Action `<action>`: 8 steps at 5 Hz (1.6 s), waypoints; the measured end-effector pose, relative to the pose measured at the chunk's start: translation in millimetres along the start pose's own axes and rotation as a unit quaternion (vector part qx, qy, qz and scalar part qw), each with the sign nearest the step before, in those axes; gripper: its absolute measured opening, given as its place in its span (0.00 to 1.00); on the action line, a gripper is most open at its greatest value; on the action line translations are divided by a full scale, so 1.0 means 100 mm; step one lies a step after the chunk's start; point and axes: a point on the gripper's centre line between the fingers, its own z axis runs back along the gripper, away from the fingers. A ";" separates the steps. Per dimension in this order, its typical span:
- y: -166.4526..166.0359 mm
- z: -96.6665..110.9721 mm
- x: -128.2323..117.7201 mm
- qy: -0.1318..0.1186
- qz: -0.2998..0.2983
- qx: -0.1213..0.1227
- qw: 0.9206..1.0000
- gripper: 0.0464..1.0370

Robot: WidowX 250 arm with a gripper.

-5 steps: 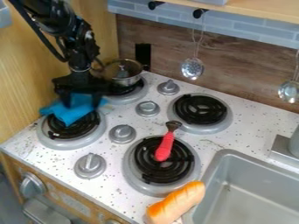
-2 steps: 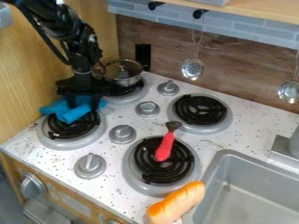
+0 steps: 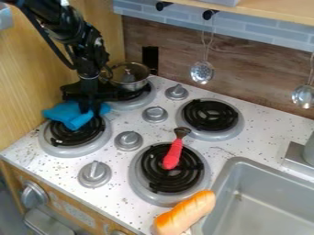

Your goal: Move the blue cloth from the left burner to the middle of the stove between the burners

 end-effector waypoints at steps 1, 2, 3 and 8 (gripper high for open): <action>-0.02 0.01 -0.01 0.003 -0.003 -0.008 1.000 0.10; -0.07 0.03 -0.03 0.005 -0.008 -0.022 1.000 0.06; -0.19 0.09 -0.10 0.011 -0.023 -0.043 0.999 0.06; -1.33 0.33 -0.26 0.010 -0.160 -0.124 0.979 0.06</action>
